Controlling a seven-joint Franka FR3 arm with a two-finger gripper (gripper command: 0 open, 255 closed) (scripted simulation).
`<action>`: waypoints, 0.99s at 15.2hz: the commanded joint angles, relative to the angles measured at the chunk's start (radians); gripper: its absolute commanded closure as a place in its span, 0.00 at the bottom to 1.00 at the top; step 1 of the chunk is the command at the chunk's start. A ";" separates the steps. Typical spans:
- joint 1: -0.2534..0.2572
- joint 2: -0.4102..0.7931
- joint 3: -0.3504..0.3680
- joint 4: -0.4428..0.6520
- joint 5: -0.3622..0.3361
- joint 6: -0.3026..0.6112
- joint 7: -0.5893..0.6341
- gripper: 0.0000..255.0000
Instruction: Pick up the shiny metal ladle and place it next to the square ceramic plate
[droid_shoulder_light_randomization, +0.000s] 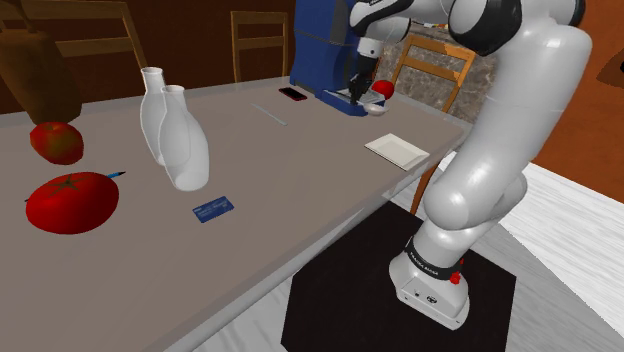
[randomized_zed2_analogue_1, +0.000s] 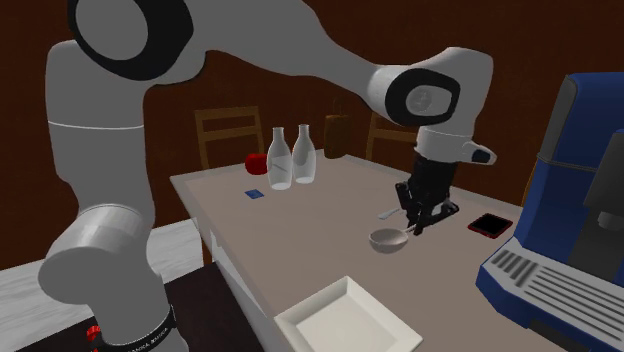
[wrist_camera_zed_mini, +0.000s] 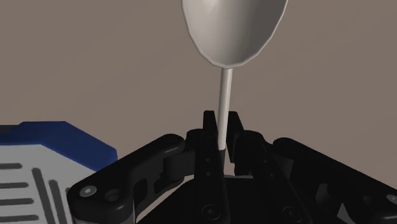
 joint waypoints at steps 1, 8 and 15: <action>-0.027 0.012 -0.019 0.022 0.002 -0.015 -0.047 1.00; -0.130 0.102 -0.078 0.141 0.024 -0.063 -0.206 1.00; -0.206 0.192 -0.107 0.237 0.051 -0.084 -0.309 1.00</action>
